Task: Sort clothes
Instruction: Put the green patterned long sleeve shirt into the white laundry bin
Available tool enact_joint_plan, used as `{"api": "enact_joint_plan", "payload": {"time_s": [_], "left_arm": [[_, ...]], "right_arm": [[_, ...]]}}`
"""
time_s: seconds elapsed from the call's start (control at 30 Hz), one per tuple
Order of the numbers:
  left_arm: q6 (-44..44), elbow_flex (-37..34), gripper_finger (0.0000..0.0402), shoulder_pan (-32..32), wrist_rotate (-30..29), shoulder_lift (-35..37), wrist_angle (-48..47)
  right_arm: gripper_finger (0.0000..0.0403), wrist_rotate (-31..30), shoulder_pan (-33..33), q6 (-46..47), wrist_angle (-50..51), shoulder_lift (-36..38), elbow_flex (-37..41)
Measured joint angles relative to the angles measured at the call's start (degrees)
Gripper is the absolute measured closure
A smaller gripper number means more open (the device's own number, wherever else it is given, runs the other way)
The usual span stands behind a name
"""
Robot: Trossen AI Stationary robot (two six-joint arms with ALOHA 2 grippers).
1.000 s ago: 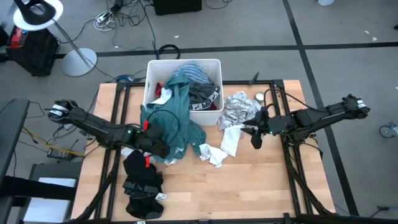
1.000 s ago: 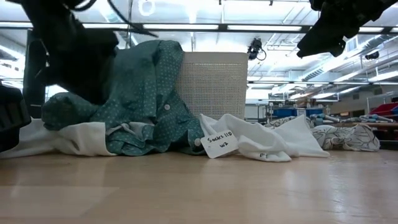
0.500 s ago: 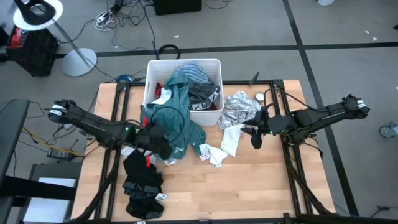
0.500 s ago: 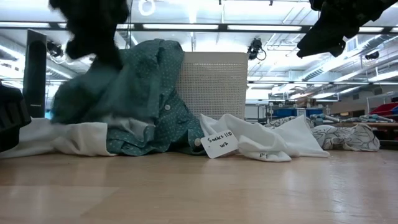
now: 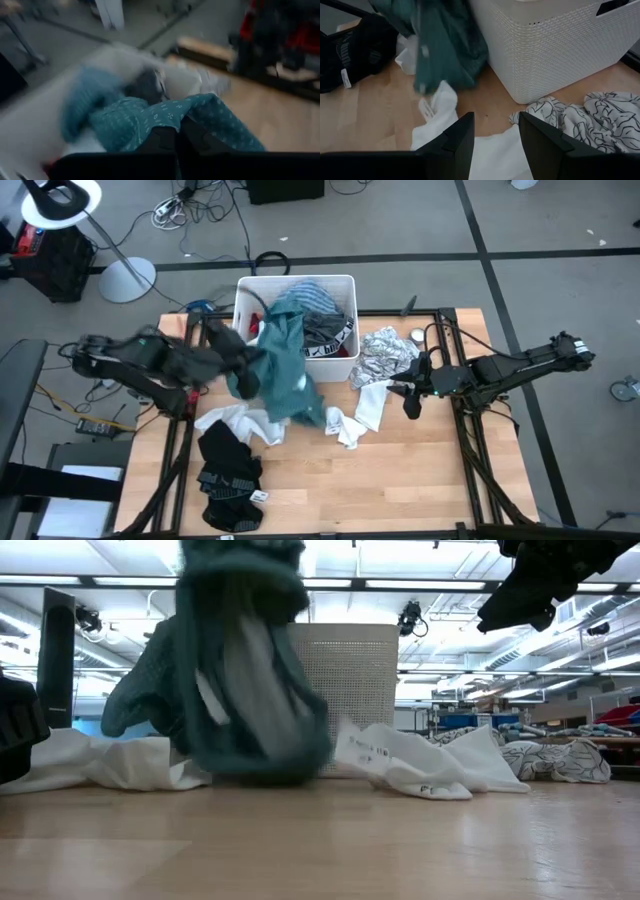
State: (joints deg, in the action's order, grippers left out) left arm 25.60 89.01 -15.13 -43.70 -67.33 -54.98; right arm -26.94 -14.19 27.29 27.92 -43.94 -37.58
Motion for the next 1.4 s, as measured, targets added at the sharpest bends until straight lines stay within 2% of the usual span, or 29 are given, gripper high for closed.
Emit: {"api": "enact_joint_plan", "payload": {"time_s": [0.2, 0.43, 0.7, 0.87, 0.97, 1.1, 1.27, 1.4], "left_arm": [[-12.48, 9.99, 0.0401, 5.98, -2.63, 0.00, 3.42], [-25.56, 15.22, 0.0401, 13.83, -2.94, -0.07, 15.47], [-42.63, 15.51, 0.0401, 20.77, -2.87, -1.50, 39.22], [-52.37, 15.54, 0.0401, 25.95, -2.66, -4.38, 57.48], [-54.05, 15.54, 0.0401, 29.37, 0.30, -6.52, 67.64], [-53.89, 15.52, 0.0401, 33.78, 7.09, -9.16, 75.29], [-53.56, 15.49, 0.0401, 37.50, 13.36, -12.33, 80.51], [-53.28, 15.49, 0.0401, 38.42, 13.35, -12.49, 68.20]], "right_arm": [[0.0247, 0.00, 0.02, 0.00, -0.06, -0.01, 0.00], [0.0247, 0.00, 0.00, -0.39, -0.06, -0.02, 0.00], [0.0247, 0.00, 0.02, -0.45, -0.02, -0.02, 0.00], [0.0247, 0.00, 0.02, -0.55, 0.00, -0.02, 0.00], [0.0247, 0.00, 0.00, -0.91, 0.02, -0.02, 0.00], [0.0247, 0.00, 0.01, -1.21, 0.05, -0.04, 0.00], [0.0247, 0.00, 0.00, -1.53, 0.09, -0.04, 0.00], [0.0247, 0.00, 0.01, -1.59, 0.08, -0.04, 0.00]]}}
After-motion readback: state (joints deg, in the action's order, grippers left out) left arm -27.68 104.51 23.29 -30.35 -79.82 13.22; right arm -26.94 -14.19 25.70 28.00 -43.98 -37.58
